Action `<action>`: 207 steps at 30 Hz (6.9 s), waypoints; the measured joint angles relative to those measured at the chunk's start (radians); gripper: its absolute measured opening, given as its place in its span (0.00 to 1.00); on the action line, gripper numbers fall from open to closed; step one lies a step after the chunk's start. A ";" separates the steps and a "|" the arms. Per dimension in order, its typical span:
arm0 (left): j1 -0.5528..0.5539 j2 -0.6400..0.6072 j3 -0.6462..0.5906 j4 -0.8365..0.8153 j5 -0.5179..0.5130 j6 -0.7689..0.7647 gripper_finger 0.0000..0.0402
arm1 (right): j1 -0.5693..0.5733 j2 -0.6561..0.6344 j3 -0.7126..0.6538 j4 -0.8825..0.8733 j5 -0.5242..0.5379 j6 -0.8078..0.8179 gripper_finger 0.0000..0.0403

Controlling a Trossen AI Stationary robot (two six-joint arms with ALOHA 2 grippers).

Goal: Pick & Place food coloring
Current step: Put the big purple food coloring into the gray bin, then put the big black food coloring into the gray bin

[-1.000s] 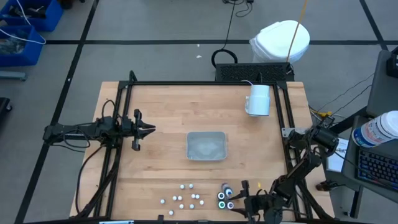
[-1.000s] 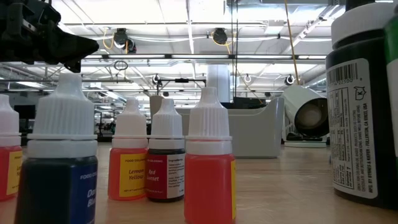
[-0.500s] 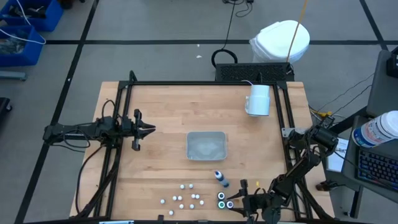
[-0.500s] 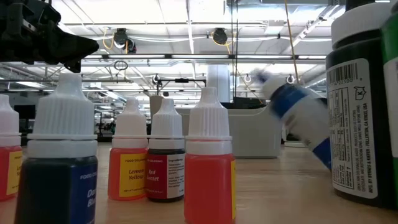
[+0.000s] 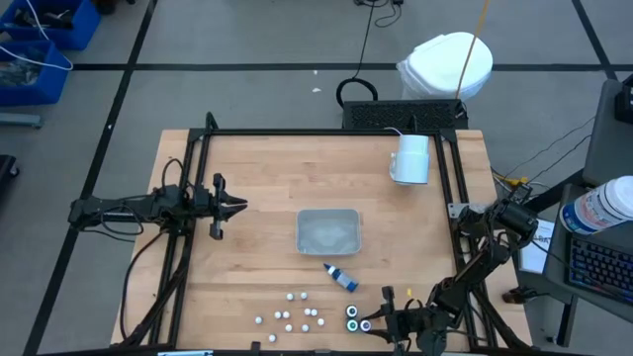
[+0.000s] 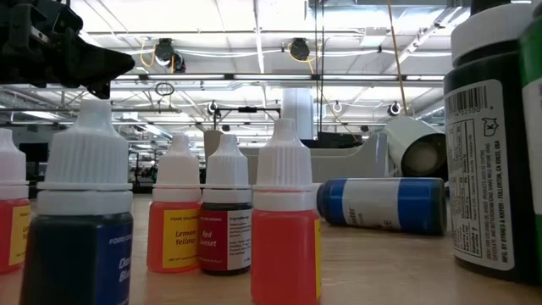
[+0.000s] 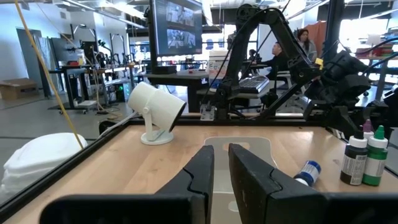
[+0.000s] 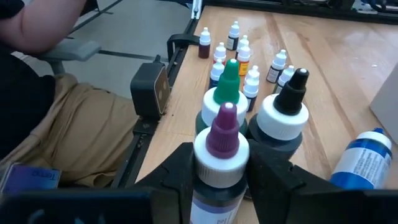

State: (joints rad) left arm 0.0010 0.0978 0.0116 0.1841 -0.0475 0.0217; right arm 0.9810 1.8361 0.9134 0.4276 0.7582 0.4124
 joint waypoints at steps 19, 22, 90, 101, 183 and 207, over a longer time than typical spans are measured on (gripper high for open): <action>0.000 0.000 0.000 -0.003 0.000 -0.010 0.14 | -0.030 -0.347 0.001 -0.424 0.242 -0.065 0.27; 0.000 0.000 0.000 -0.011 0.000 -0.012 0.14 | -0.086 -0.430 0.001 -0.451 0.260 -0.161 0.27; 0.000 0.000 0.000 -0.055 -0.007 0.076 0.14 | -0.929 0.106 0.025 0.316 -0.584 -0.410 0.27; 0.000 0.000 0.000 -0.061 -0.007 0.078 0.14 | -0.929 0.107 0.028 0.315 -0.603 -0.374 0.44; 0.000 0.000 0.000 -0.089 -0.006 -0.045 0.14 | -0.270 -0.261 -0.184 0.151 -0.380 -0.382 0.56; 0.000 0.000 0.000 -0.084 -0.006 -0.045 0.14 | -0.305 -0.161 -0.185 0.179 -0.503 -0.321 0.58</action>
State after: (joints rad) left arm 0.0010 0.0980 0.0113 0.0998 -0.0536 -0.0231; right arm 0.6759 1.6756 0.7280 0.6066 0.2557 0.0911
